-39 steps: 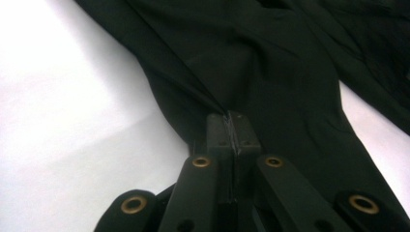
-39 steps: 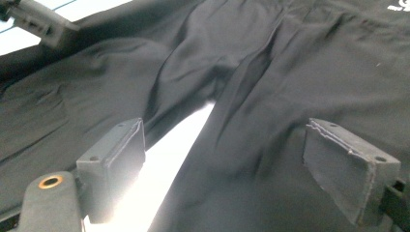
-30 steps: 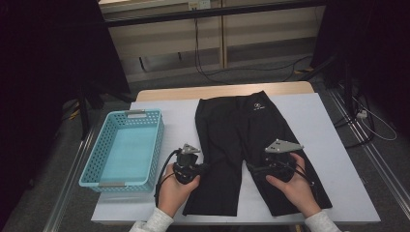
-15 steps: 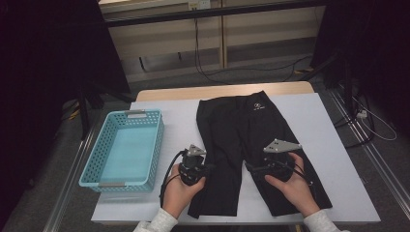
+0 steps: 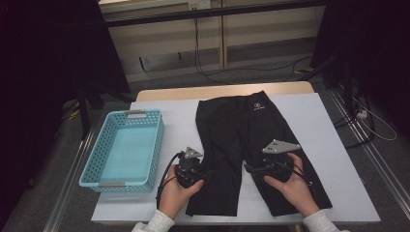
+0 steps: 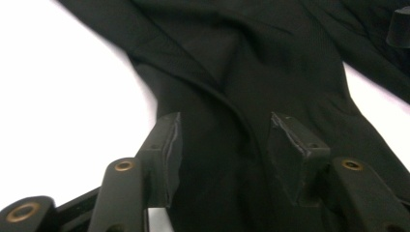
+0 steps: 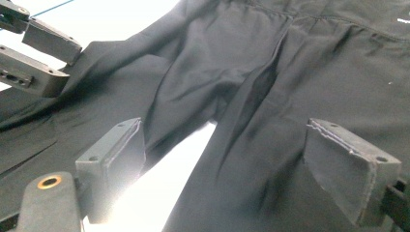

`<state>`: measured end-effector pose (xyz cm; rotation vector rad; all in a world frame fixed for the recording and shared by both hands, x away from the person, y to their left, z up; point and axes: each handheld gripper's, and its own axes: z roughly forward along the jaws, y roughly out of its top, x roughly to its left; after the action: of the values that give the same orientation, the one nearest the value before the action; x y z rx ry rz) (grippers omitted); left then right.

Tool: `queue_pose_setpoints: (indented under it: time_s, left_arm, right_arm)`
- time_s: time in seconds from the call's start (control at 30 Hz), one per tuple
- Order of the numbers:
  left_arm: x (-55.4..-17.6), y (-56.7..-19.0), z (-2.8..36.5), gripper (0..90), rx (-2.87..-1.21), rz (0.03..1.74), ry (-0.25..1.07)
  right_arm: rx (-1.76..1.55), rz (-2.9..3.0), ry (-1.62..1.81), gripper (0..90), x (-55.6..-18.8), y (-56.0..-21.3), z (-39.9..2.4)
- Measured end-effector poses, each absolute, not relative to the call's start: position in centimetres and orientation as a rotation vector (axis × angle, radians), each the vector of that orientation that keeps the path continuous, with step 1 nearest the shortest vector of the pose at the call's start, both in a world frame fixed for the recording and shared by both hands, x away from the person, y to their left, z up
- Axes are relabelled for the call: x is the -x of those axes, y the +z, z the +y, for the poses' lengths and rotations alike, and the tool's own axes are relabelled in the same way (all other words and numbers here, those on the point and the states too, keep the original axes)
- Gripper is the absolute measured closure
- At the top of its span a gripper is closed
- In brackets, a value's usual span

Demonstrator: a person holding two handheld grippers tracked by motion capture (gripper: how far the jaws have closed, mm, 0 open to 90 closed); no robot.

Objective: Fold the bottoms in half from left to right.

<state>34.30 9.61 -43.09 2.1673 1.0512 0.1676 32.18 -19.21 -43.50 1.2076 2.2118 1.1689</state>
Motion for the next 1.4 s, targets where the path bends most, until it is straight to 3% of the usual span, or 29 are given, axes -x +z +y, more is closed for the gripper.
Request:
queue_pose_setpoints:
  time_s: [0.3,0.5,0.8,0.87,0.93,1.1,1.4]
  left_arm:
    - [-33.1,-42.6,10.3,28.0,-2.157,1.038,0.191]
    - [-32.9,-43.9,9.8,27.4,-2.193,1.044,0.234]
    - [-32.7,-44.4,9.5,33.5,-2.254,1.035,0.320]
    - [-32.7,-44.3,9.4,39.9,-2.239,1.059,0.308]
    - [-32.9,-44.2,9.5,56.9,-2.208,1.062,0.274]
    - [-33.1,-43.7,9.8,83.7,-2.178,1.064,0.192]
    - [-32.7,-42.5,9.6,86.6,-2.117,1.033,0.172]
  right_arm:
    - [-1.179,2.220,1.174,15.3,-32.6,-43.3,-18.5]
    - [-1.174,2.214,1.188,15.2,-32.8,-43.1,-18.0]
    - [-1.183,2.217,1.182,14.9,-33.0,-43.3,-18.0]
    - [-1.184,2.211,1.187,15.0,-33.1,-43.3,-18.0]
    - [-1.184,2.207,1.196,15.2,-33.2,-43.2,-17.8]
    - [-1.162,2.206,1.205,15.4,-33.6,-43.0,-17.0]
    - [-1.129,2.176,1.222,16.8,-34.8,-42.8,-15.3]
